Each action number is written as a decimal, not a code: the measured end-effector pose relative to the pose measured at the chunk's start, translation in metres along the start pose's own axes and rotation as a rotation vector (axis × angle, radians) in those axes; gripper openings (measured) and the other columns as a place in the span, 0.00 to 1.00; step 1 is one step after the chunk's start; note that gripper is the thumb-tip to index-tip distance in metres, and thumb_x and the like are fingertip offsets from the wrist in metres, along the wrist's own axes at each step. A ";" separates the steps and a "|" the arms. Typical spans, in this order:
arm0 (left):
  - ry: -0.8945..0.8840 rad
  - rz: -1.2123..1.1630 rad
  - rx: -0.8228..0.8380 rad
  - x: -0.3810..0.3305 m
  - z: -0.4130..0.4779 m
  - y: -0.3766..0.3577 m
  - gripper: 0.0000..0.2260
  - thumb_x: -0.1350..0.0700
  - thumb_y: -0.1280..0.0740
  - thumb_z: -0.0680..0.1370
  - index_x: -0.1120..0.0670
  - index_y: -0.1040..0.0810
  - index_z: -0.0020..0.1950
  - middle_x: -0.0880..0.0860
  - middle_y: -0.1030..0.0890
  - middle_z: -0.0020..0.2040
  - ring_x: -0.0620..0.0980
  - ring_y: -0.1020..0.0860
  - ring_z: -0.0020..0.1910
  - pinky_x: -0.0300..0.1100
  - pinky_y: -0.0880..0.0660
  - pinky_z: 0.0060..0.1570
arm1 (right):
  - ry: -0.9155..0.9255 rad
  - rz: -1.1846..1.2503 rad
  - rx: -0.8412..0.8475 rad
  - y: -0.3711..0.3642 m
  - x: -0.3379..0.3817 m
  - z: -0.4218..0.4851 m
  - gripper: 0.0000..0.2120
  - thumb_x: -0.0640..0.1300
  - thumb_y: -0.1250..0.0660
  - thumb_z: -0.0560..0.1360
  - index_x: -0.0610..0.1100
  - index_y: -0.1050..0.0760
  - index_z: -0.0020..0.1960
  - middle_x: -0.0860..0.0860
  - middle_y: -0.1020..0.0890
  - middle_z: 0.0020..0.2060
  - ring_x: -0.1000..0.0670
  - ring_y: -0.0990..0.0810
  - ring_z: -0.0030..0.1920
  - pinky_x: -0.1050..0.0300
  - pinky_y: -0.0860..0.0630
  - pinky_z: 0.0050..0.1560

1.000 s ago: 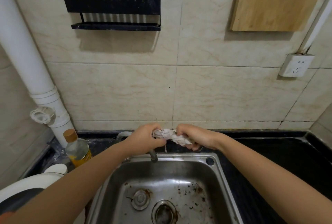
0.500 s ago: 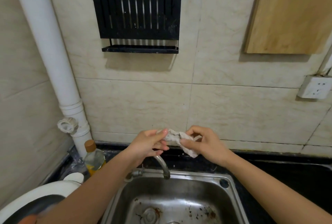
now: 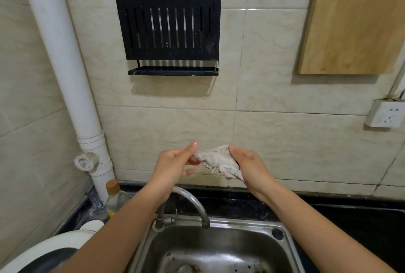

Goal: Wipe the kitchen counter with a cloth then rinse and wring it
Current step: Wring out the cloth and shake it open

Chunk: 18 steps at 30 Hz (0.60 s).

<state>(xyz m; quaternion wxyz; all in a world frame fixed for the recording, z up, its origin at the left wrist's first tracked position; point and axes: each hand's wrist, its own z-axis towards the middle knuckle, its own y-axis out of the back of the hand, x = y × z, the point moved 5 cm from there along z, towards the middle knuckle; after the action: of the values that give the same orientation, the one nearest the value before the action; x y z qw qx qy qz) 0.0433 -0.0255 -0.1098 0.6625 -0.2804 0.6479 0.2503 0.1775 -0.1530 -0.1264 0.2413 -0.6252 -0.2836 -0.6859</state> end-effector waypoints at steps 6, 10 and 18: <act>0.160 -0.164 0.245 0.016 -0.005 -0.013 0.24 0.49 0.26 0.68 0.57 0.26 0.61 0.55 0.16 0.51 0.50 0.17 0.46 0.44 0.21 0.46 | 0.157 -0.189 -0.046 0.000 0.021 -0.006 0.17 0.46 0.42 0.82 0.39 0.22 0.41 0.54 0.23 0.25 0.53 0.25 0.25 0.61 0.29 0.27; 0.164 0.010 0.324 0.017 -0.006 -0.014 0.11 0.51 0.27 0.69 0.54 0.22 0.47 0.51 0.25 0.34 0.44 0.26 0.31 0.40 0.23 0.42 | 0.216 -0.231 -0.140 0.012 0.033 -0.002 0.21 0.48 0.43 0.82 0.31 0.29 0.39 0.47 0.30 0.25 0.48 0.31 0.26 0.54 0.33 0.28; 0.130 -0.357 0.417 -0.001 -0.009 -0.018 0.05 0.59 0.31 0.71 0.58 0.26 0.41 0.58 0.18 0.53 0.52 0.18 0.50 0.43 0.20 0.43 | 0.215 -0.141 -0.094 0.008 0.065 -0.003 0.23 0.52 0.44 0.82 0.34 0.24 0.41 0.44 0.21 0.31 0.48 0.22 0.32 0.57 0.27 0.34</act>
<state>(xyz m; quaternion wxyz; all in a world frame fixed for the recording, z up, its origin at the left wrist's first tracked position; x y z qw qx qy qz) 0.0493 -0.0443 -0.1078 0.6965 -0.2631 0.6670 -0.0275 0.1739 -0.1598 -0.0608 0.1921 -0.5374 -0.2670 -0.7766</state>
